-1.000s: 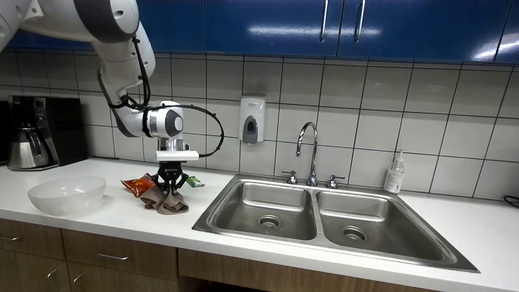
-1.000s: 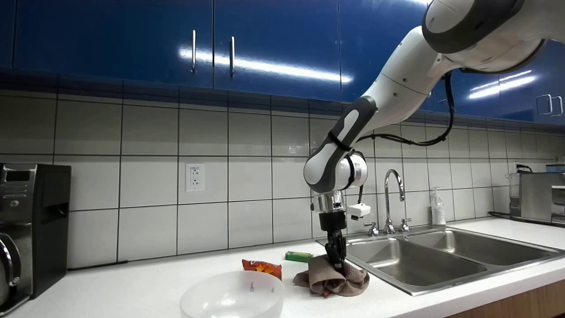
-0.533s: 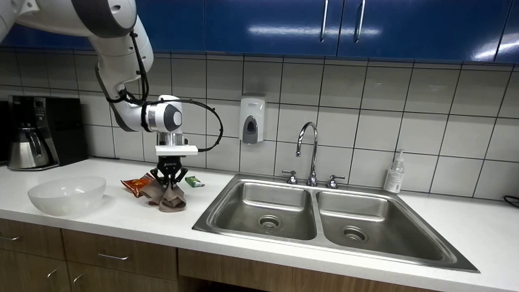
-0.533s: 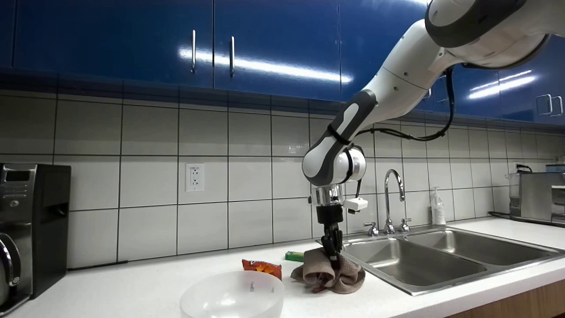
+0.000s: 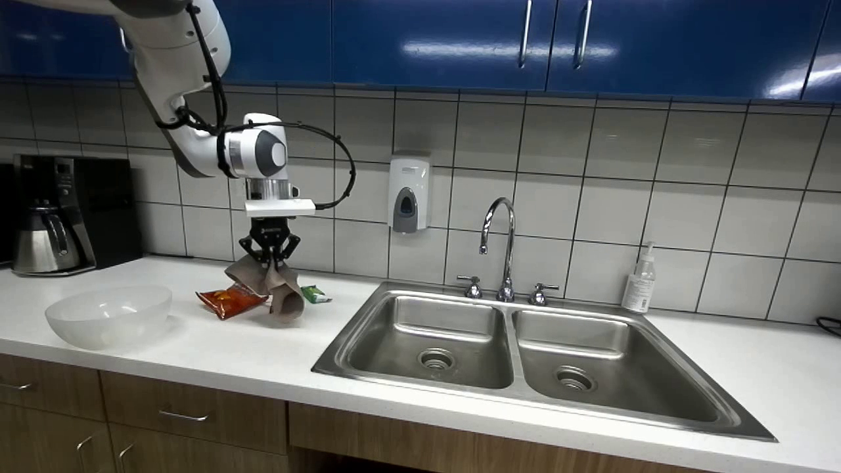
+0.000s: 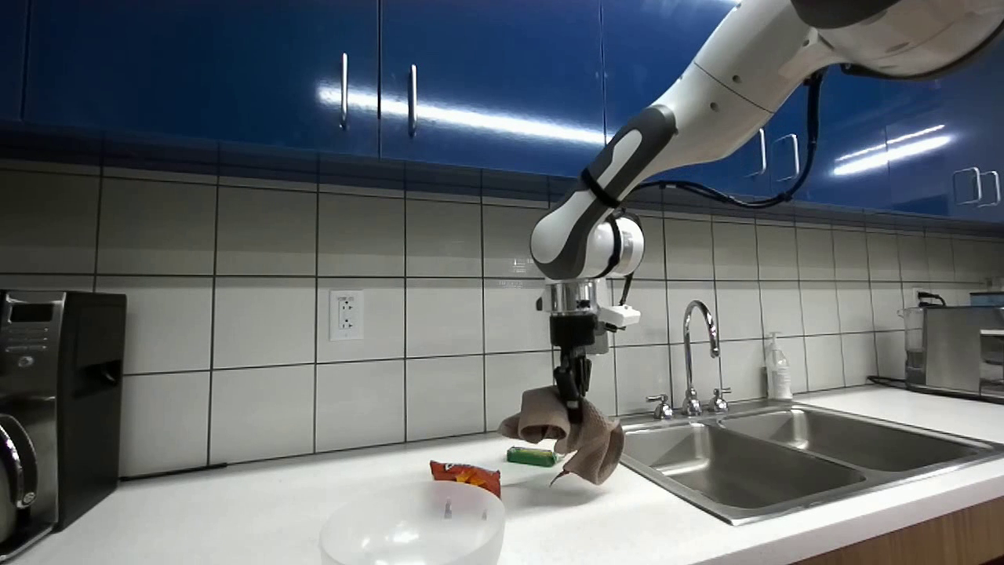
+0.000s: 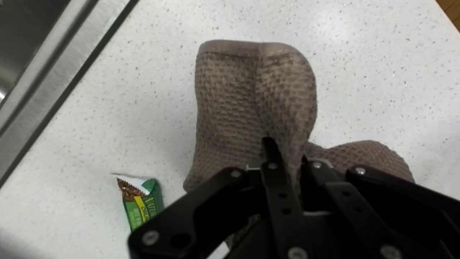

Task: Put the grey towel in the bowl.

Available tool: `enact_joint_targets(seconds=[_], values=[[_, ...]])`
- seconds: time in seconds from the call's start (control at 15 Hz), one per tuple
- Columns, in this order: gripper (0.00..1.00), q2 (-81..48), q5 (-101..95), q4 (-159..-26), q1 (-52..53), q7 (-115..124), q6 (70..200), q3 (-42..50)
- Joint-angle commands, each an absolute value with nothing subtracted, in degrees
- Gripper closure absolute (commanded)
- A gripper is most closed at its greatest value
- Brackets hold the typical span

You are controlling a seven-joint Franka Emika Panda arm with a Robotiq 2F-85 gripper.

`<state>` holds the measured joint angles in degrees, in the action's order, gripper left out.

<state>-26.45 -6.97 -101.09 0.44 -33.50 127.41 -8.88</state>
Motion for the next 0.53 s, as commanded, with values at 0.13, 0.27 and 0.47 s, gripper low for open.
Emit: enact_joint_targets(seconds=[0.13,0.27,0.47], values=[[0.98,-20.7,-6.2,-103.2,1.1,-34.3,128.1,-9.7],[0.98,-19.4,-6.1,-103.2,1.6,-34.5,128.2,-9.8],[0.98,-17.3,-6.0,-103.4,2.2,-34.7,128.6,-10.0]])
